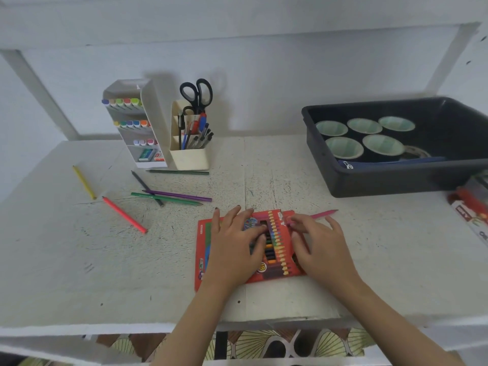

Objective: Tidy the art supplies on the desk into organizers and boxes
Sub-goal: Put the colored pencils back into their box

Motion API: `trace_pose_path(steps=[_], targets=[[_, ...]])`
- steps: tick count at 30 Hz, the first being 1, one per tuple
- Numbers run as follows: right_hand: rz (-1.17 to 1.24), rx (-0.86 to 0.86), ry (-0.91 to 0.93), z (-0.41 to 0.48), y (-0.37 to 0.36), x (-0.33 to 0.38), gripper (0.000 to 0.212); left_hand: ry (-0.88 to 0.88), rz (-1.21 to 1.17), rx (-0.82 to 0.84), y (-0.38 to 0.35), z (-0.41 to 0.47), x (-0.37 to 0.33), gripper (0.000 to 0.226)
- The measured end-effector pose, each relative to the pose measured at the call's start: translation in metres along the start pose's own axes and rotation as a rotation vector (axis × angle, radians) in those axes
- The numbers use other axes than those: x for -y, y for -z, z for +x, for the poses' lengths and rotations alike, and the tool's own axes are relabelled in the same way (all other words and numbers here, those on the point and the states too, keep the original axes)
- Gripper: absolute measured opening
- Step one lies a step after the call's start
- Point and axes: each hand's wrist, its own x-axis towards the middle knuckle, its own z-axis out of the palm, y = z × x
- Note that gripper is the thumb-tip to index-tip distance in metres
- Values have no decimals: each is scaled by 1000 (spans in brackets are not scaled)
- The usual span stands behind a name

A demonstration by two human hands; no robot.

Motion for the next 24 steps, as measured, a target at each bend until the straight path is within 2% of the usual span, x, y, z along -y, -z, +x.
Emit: trace_pose_path(steps=[4, 7, 10, 14, 18, 21, 24], targets=[[-82, 6, -64, 1, 3, -5, 39, -26, 53, -17, -1, 0, -2, 30], [-227, 171, -194, 7, 6, -13, 53, -31, 66, -16, -3, -1, -2, 32], [-254, 285, -201, 6, 3, -16, 56, -10, 36, -27, -3, -2, -2, 35], [-215, 269, -131, -6, -3, -9, 56, 15, -5, -50, -1, -2, 0, 37], [58, 230, -119, -15, -4, 5, 61, 10, -18, -58, -1, -2, -2, 33], [-63, 169, -208, -14, -5, 3, 68, 11, -20, -67, -2, -3, -1, 26], [-165, 203, -324, -12, -7, 1, 75, 36, -53, -66, -3, -3, 0, 20]])
